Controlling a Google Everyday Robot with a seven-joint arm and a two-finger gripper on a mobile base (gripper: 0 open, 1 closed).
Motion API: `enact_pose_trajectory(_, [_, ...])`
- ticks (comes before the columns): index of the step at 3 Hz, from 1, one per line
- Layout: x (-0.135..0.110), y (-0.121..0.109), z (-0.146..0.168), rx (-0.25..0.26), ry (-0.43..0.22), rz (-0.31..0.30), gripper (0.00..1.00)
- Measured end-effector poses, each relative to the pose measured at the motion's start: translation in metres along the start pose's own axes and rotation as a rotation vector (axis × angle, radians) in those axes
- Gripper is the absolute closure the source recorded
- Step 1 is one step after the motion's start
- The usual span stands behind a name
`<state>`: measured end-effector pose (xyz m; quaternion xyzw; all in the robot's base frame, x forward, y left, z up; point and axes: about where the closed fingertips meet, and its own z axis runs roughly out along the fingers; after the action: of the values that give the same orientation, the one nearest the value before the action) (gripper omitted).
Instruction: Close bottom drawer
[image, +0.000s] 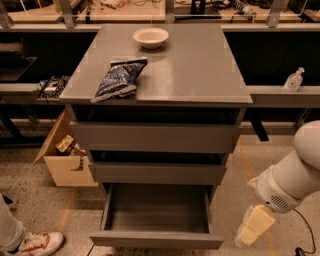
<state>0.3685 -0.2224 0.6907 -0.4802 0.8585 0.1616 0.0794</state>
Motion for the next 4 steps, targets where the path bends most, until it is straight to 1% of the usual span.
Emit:
enact_pose_trajectory(1, [0.017,0.007,0.078,-0.081,0.031,0.030,0.00])
enact_pose_trajectory(2, [0.031,0.012,0.154,-0.139,0.087,0.056,0.00])
enact_pose_trajectory(3, [0.040,0.017,0.230,-0.203,0.119,0.094,0.00])
enact_pose_trajectory(4, [0.039,0.017,0.229,-0.202,0.119,0.094,0.00])
